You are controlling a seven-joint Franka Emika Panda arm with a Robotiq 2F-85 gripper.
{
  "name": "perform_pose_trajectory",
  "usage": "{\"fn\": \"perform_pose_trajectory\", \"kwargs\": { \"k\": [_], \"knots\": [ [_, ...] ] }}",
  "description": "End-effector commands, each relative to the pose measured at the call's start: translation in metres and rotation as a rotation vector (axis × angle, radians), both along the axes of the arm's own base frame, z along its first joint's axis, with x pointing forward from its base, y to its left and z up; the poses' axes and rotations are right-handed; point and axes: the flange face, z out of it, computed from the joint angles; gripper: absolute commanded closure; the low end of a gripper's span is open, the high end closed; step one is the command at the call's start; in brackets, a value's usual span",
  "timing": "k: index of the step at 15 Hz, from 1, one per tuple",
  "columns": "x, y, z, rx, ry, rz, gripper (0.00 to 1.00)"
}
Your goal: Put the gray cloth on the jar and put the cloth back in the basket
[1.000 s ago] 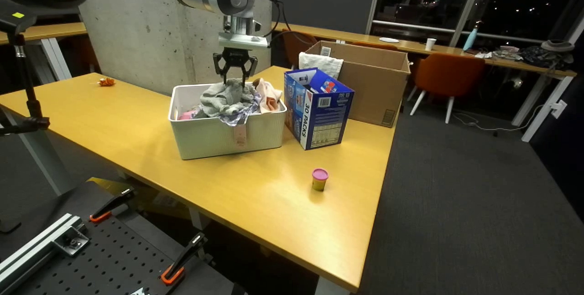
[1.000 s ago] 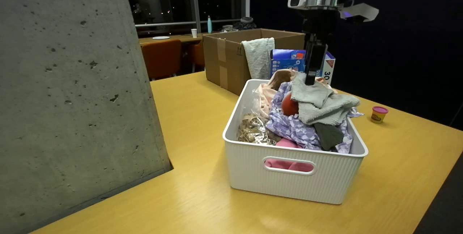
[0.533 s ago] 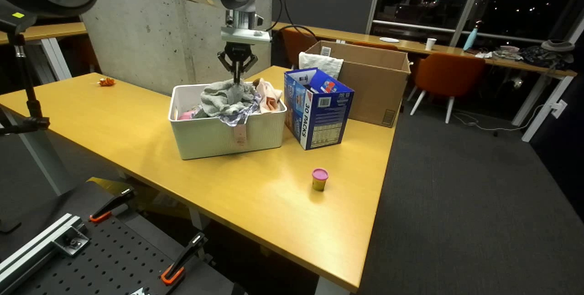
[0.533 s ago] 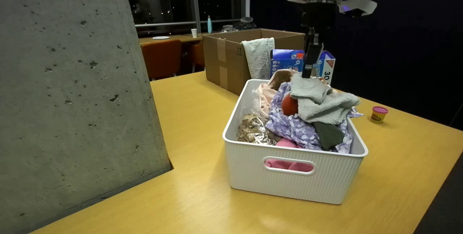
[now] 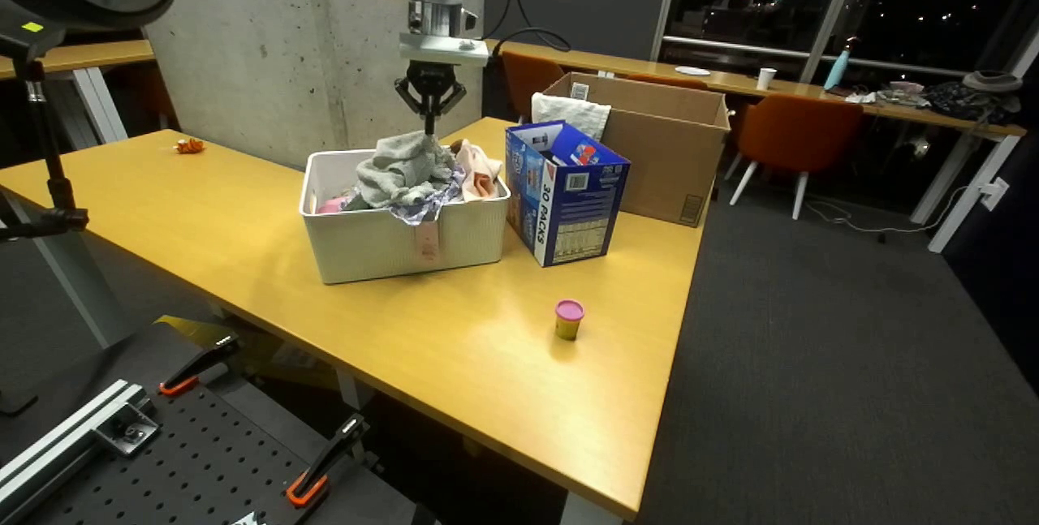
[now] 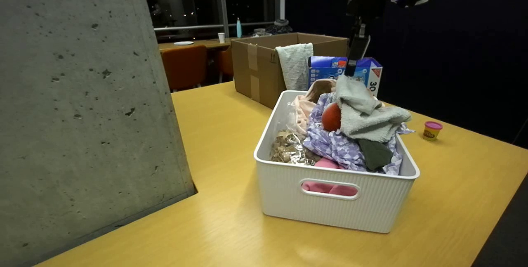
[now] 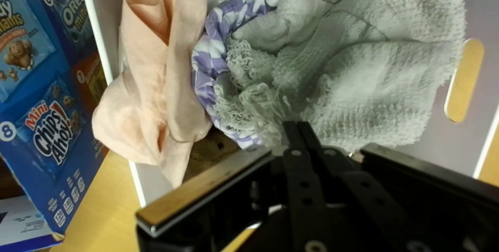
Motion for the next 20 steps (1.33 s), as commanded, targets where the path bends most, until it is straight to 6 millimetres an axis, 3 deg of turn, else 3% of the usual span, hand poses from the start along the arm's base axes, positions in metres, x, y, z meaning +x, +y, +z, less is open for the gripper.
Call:
{"fn": "perform_pose_trajectory", "kwargs": {
  "k": [1,5,9,15,20],
  "knots": [
    [-0.007,-0.003,0.025,0.018,-0.01,-0.02,1.0],
    [-0.025,-0.029,0.07,0.013,-0.044,-0.1,1.0],
    [-0.049,-0.09,0.116,0.025,-0.08,-0.217,1.0],
    [-0.078,-0.184,0.164,0.078,-0.136,-0.374,1.0],
    [-0.107,-0.233,0.188,0.113,-0.166,-0.465,1.0]
  ]
}}
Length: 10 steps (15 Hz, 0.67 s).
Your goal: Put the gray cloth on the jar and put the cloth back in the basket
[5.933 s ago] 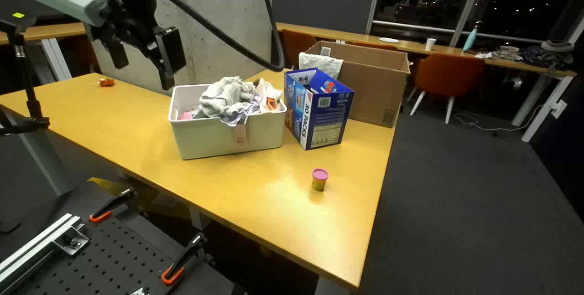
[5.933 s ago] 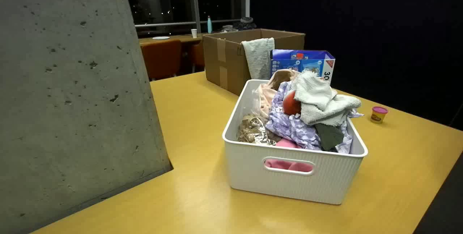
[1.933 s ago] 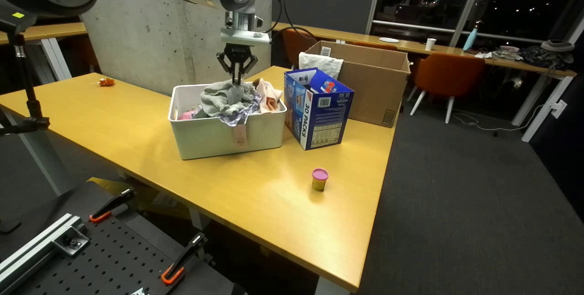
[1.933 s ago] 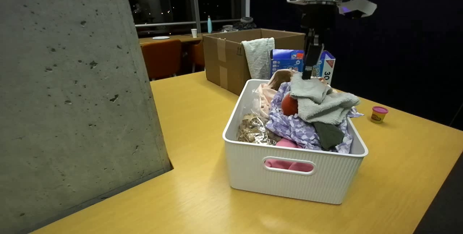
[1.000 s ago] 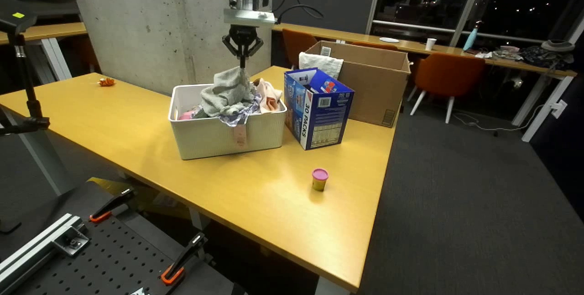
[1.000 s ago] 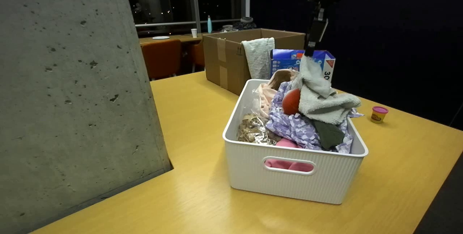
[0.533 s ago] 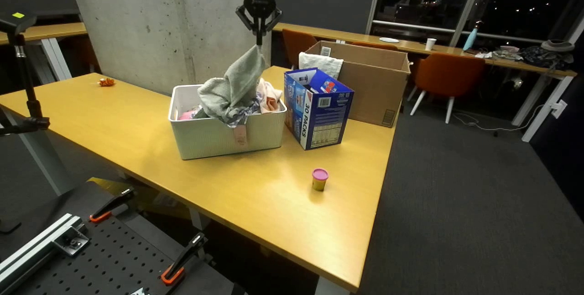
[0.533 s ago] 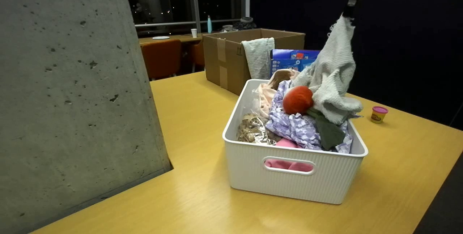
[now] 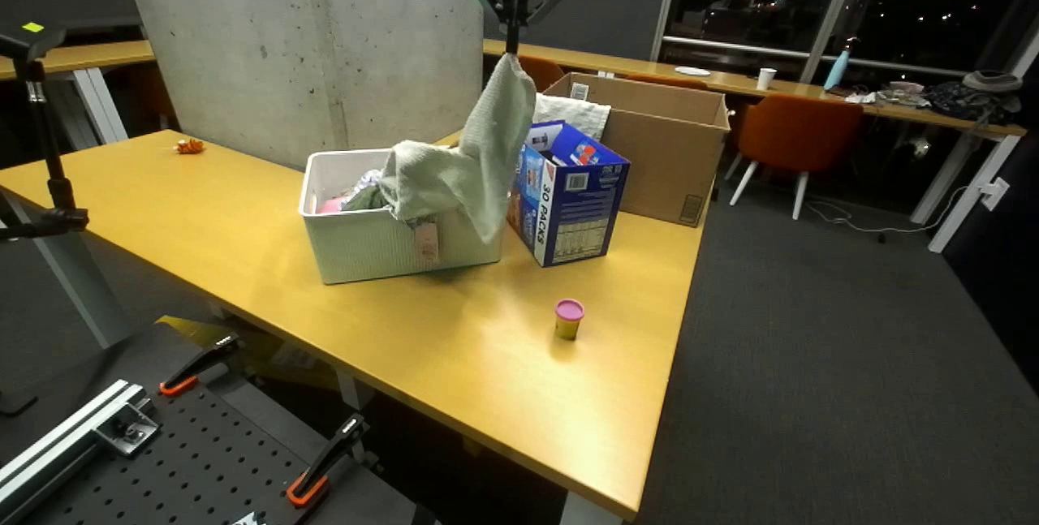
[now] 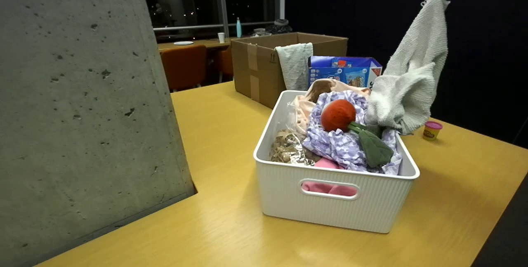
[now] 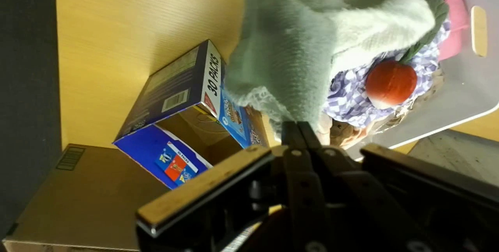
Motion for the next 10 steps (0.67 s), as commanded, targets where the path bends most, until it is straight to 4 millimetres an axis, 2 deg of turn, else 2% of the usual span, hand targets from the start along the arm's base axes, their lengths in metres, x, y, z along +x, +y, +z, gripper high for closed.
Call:
{"fn": "perform_pose_trajectory", "kwargs": {
  "k": [1,6,10],
  "knots": [
    [-0.023,-0.026,0.013,0.028,-0.029,-0.056,1.0],
    [-0.024,-0.053,-0.022,0.068,0.009,-0.098,1.0],
    [-0.045,-0.069,-0.047,0.116,0.039,-0.16,1.0]
  ]
}}
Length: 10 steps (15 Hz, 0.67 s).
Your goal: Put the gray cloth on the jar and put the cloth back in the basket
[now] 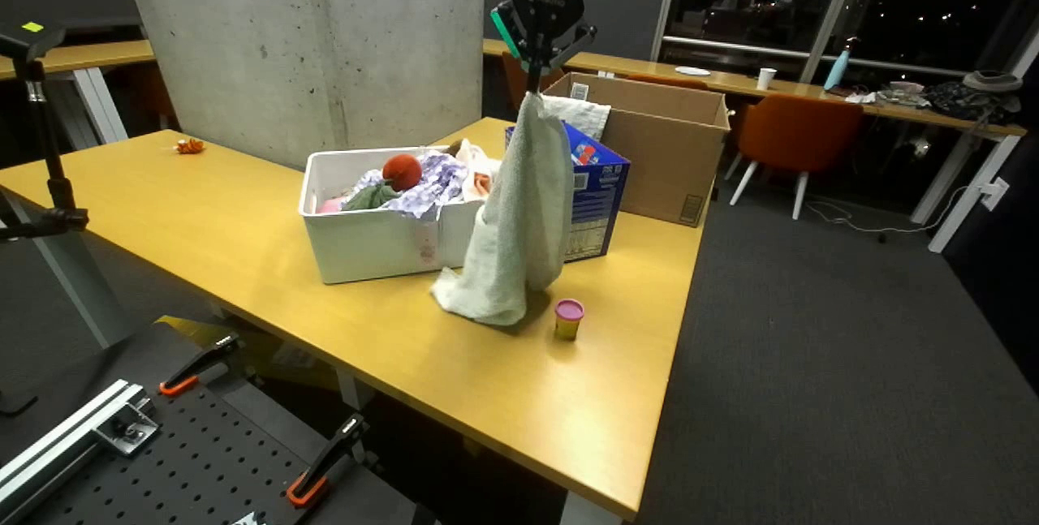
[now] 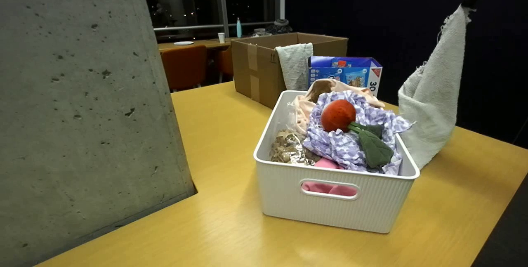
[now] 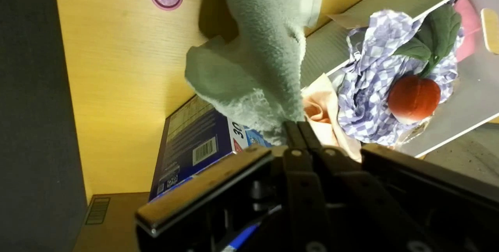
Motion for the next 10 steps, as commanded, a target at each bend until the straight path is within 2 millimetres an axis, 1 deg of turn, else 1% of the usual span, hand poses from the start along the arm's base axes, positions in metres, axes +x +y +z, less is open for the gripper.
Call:
{"fn": "perform_pose_trajectory", "kwargs": {
  "k": [1,4,6,8,10],
  "knots": [
    [-0.025,-0.013,-0.011,0.051,-0.007,-0.054,1.0],
    [-0.045,-0.026,-0.023,0.079,-0.006,-0.095,1.0],
    [-0.052,-0.041,-0.032,0.099,-0.007,-0.121,1.0],
    [-0.061,-0.059,-0.038,0.109,-0.015,-0.149,1.0],
    [-0.064,-0.081,-0.041,0.089,-0.031,-0.151,1.0]
  ]
}}
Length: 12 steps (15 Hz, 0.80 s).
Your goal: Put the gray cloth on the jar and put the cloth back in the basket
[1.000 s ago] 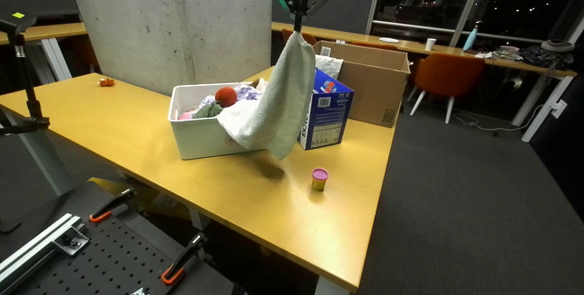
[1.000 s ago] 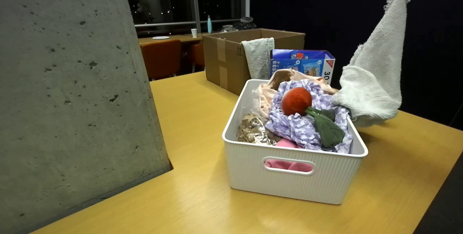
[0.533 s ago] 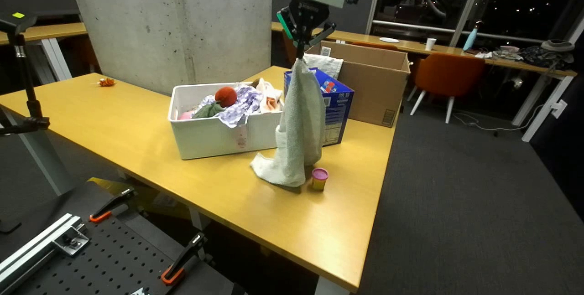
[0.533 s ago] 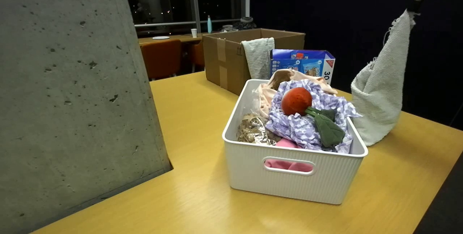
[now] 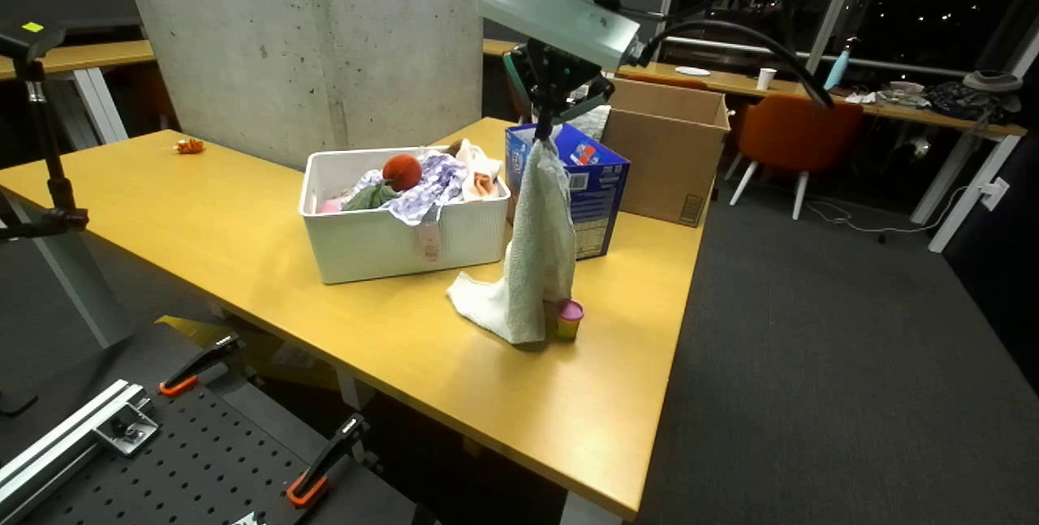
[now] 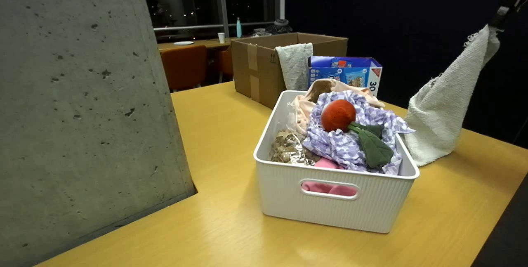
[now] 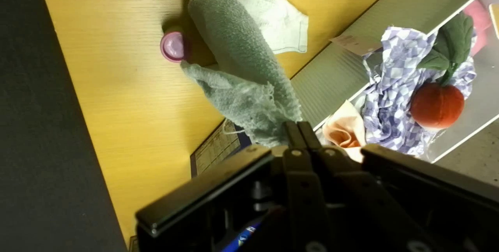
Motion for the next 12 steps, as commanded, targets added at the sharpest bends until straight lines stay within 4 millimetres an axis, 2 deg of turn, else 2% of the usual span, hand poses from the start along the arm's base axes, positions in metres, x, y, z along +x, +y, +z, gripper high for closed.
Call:
{"fn": "perform_pose_trajectory", "kwargs": {
  "k": [1,4,7,8,9,12],
  "knots": [
    [-0.011,-0.031,0.003,-0.021,-0.048,-0.01,1.0],
    [-0.007,-0.038,0.006,-0.049,-0.057,0.005,1.0],
    [-0.005,-0.045,-0.001,-0.047,-0.059,0.01,1.0],
    [-0.005,-0.047,-0.004,-0.041,-0.06,0.008,0.73],
    [-0.005,-0.048,-0.007,-0.033,-0.057,0.006,0.71],
    [-0.015,-0.053,-0.005,-0.035,-0.043,-0.014,0.51]
  ]
}}
